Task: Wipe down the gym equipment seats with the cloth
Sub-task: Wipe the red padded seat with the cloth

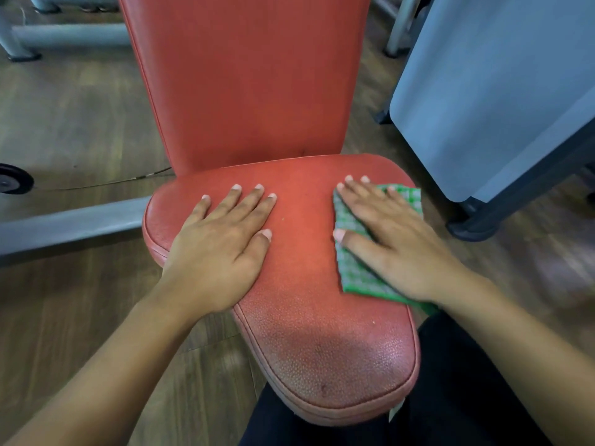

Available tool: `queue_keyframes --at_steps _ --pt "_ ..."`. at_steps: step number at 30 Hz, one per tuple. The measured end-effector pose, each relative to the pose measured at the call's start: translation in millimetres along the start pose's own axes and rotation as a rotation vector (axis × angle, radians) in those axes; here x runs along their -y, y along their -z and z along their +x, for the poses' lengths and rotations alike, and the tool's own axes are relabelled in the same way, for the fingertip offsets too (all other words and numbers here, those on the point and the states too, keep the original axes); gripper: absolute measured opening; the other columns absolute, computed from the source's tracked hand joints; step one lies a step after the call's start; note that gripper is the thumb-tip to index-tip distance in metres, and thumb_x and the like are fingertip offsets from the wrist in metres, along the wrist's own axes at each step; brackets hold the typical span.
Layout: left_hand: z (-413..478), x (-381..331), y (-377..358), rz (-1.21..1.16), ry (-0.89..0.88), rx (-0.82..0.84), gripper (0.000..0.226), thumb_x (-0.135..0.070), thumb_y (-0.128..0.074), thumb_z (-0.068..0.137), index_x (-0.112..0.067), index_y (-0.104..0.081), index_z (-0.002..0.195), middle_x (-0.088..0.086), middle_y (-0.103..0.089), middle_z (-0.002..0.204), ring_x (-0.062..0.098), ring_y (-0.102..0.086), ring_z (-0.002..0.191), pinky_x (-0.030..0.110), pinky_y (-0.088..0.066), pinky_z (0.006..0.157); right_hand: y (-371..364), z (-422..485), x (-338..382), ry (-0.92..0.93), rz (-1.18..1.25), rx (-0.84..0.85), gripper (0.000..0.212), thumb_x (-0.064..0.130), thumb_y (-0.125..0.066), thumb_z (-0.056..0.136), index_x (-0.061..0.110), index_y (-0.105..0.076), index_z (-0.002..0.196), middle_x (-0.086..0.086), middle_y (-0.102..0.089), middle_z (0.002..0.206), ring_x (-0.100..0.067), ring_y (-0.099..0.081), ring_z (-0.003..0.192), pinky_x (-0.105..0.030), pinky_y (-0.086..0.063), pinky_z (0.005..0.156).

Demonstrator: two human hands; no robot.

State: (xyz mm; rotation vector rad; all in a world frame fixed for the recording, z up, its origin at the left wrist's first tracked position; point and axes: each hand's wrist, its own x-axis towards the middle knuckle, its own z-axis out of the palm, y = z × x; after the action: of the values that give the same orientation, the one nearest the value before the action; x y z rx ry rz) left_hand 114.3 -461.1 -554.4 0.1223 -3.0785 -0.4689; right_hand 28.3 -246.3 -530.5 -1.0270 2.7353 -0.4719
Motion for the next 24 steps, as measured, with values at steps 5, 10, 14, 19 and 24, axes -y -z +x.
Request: queue_keyframes --at_steps 5,10,14,19,24 --pt "0.2 0.0 0.0 0.001 0.006 0.015 0.076 -0.056 0.004 0.077 -0.039 -0.013 0.15 -0.022 -0.002 0.153 0.003 0.0 0.145 0.034 0.003 0.118 -3.8 30.0 -17.8 -0.113 -0.083 -0.093 0.062 0.052 -0.027 0.099 0.023 -0.018 0.153 0.004 -0.007 0.161 -0.009 0.003 0.147 -0.033 0.012 0.117" --pt "0.6 3.7 0.7 -0.02 0.004 0.029 0.08 -0.059 0.001 0.074 -0.038 -0.017 0.149 -0.023 -0.006 0.152 0.002 -0.003 0.144 0.034 0.002 0.118 6.6 13.1 -32.8 0.08 0.211 -0.054 0.059 0.046 -0.027 0.094 0.027 -0.029 0.15 0.006 -0.017 0.159 -0.005 -0.003 0.147 -0.025 0.009 0.116" --pt "3.0 2.6 3.4 -0.054 0.01 0.046 0.087 -0.065 -0.004 0.069 -0.035 -0.023 0.149 -0.014 -0.014 0.156 0.003 -0.006 0.143 0.038 -0.001 0.118 7.3 2.4 -47.8 0.152 0.043 0.072 0.066 0.056 -0.022 0.093 0.028 -0.017 0.153 0.006 -0.008 0.161 -0.006 0.006 0.147 -0.029 0.011 0.118" --pt "-5.9 -19.0 18.1 -0.173 -0.044 0.021 0.092 -0.08 -0.018 0.068 -0.034 -0.027 0.147 -0.012 -0.014 0.157 -0.001 -0.003 0.143 0.028 0.004 0.116 11.1 0.0 -67.4 0.28 0.017 0.113 0.071 0.061 -0.018 0.092 0.026 -0.01 0.153 0.007 -0.002 0.162 -0.004 0.011 0.146 -0.027 0.013 0.117" --pt "-24.7 -43.9 21.1 -0.215 -0.173 0.202 0.095 -0.099 -0.01 0.057 -0.054 -0.007 0.14 -0.034 0.008 0.149 -0.018 0.014 0.135 0.008 0.012 0.109 20.1 1.0 -87.9 0.367 -0.01 0.234 0.07 0.059 -0.024 0.096 0.028 0.003 0.153 0.008 0.018 0.159 -0.001 0.027 0.14 -0.021 0.023 0.111"
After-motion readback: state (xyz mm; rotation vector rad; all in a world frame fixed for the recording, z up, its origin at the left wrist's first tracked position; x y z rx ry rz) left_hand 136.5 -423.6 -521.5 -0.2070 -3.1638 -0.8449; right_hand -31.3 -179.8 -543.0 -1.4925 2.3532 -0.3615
